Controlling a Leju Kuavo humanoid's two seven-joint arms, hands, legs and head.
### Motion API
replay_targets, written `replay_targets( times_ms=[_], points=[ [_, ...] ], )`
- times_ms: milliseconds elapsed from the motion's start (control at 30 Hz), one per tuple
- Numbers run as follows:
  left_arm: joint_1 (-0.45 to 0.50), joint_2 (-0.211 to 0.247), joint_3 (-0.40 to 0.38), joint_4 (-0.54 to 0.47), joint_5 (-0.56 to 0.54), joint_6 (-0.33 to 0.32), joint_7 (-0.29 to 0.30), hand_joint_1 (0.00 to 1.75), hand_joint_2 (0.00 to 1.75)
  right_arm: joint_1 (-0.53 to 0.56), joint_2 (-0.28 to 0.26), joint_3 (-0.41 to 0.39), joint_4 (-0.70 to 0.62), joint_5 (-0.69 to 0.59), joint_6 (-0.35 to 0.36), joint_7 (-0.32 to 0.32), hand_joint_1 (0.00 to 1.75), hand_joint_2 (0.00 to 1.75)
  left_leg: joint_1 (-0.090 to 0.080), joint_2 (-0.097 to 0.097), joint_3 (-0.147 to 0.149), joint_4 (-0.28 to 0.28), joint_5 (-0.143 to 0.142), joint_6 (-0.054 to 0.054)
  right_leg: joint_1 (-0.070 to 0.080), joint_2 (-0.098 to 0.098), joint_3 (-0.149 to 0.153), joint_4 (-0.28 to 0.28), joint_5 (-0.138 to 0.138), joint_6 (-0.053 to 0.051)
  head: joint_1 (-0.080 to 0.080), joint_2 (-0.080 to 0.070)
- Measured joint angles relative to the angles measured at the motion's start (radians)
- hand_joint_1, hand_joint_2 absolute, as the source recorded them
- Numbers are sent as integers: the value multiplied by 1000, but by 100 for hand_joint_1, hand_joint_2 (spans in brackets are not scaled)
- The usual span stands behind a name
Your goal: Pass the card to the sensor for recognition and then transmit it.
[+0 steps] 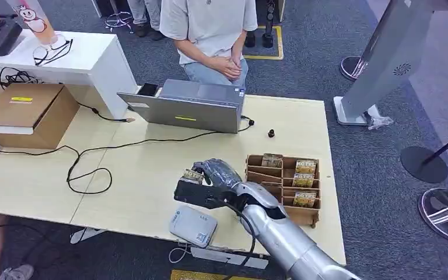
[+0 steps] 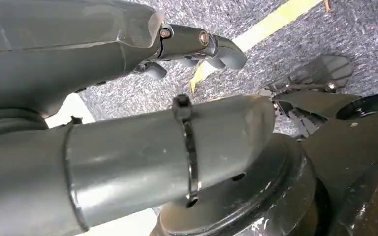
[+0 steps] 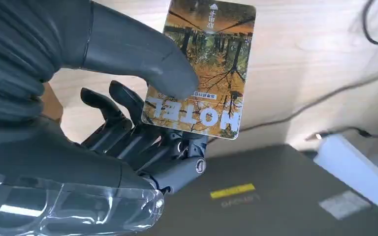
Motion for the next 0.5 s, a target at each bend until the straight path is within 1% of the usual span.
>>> replay_targets(
  times_ms=[300,500],
  points=[
    [0,3,-6,1,6,18,-19,0,0,52,-32,-51,-156,-37,-25,-79,175,175,0,0,0,0,0,0,0,0,0,0,0,0,0,0],
    [0,3,-6,2,8,21,-26,0,0,84,-49,-71,-247,-41,-41,-111,175,175,0,0,0,0,0,0,0,0,0,0,0,0,0,0]
  ],
)
